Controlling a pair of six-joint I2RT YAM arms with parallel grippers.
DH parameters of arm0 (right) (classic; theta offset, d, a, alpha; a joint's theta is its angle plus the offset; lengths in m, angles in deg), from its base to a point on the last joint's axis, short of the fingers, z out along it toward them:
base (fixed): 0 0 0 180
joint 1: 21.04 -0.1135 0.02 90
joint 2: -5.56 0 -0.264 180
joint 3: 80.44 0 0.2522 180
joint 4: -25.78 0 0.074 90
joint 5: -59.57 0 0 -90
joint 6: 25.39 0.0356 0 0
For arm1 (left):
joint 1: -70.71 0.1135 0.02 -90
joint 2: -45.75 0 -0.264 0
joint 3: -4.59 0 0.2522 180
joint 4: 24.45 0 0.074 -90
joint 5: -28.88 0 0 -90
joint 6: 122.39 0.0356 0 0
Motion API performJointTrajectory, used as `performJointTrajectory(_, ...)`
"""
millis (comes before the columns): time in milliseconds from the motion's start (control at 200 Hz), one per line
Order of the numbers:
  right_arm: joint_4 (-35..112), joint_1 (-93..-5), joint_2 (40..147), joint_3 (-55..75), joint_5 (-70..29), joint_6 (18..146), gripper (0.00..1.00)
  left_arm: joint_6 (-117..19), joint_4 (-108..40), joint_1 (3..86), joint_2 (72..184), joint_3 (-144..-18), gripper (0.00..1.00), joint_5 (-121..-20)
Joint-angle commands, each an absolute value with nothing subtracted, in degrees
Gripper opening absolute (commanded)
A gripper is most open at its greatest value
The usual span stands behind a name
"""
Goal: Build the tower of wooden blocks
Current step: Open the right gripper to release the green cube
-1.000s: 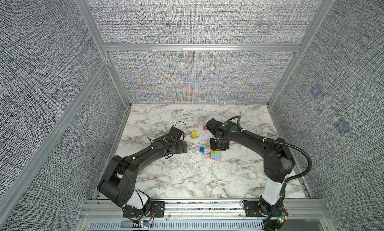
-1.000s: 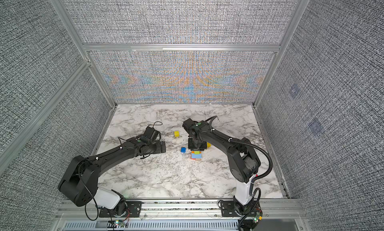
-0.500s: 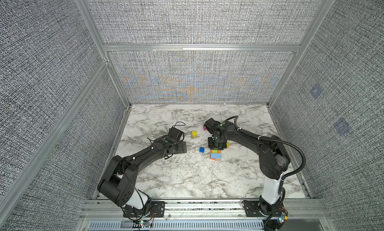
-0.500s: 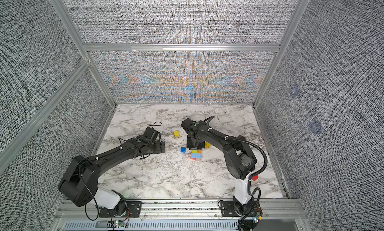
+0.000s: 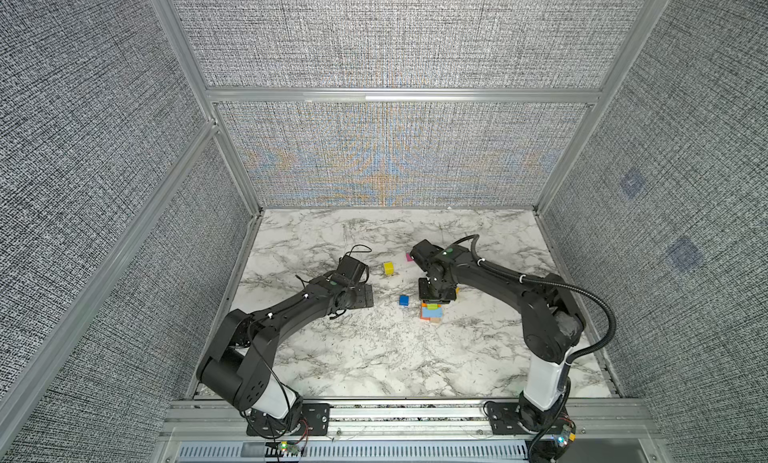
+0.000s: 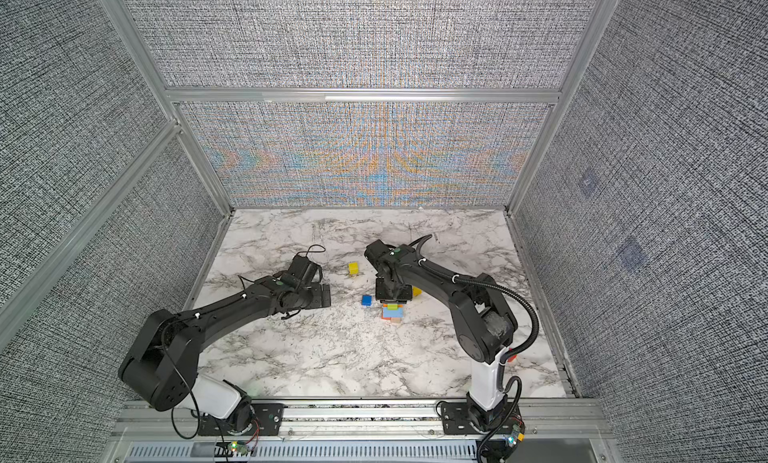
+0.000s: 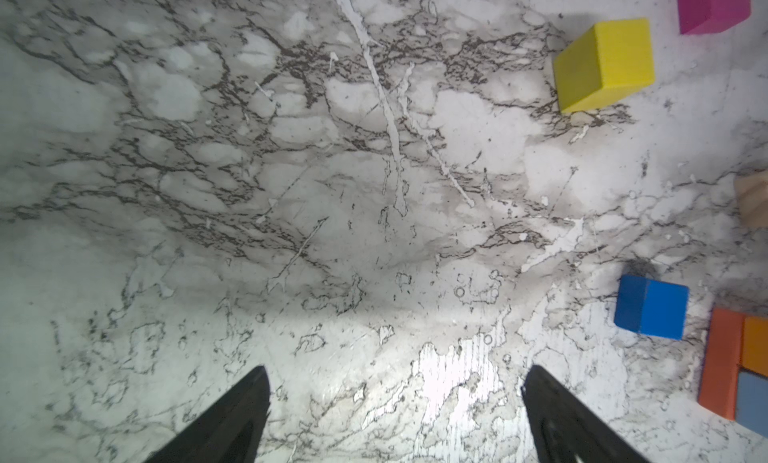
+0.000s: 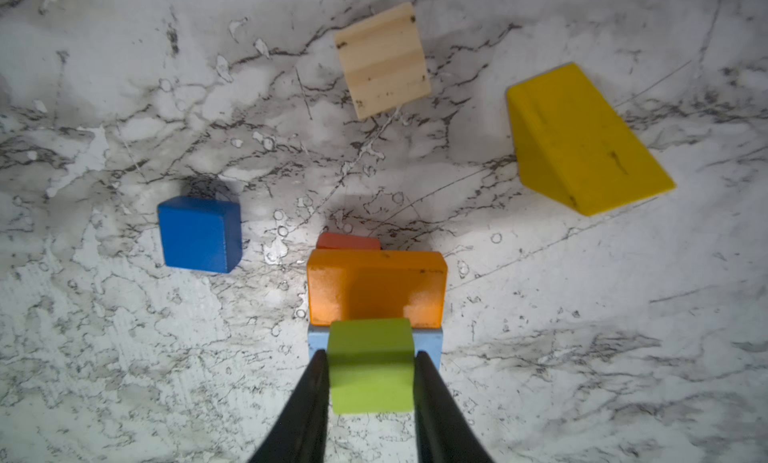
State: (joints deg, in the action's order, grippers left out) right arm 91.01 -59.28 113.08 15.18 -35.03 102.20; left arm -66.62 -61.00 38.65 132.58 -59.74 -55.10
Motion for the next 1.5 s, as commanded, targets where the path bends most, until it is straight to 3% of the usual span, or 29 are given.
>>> performJointTrajectory(0,90.4,-59.5,112.9,15.0,-35.5,102.9,0.33,-66.0,-60.9,38.7,132.2,-59.5,0.96,-54.5)
performJointTrajectory(910,90.8,-59.8,114.1,14.9,-36.8,102.1,0.34,-66.2,-60.0,38.7,129.8,-57.6,0.99,-54.3)
performJointTrajectory(1235,90.7,-59.8,113.0,14.6,-36.8,101.7,0.59,-66.3,-60.7,38.7,129.6,-58.2,0.99,-55.2)
performJointTrajectory(1496,90.4,-59.6,109.4,14.2,-37.2,99.8,0.66,-65.9,-62.0,38.6,129.7,-60.3,0.98,-58.4)
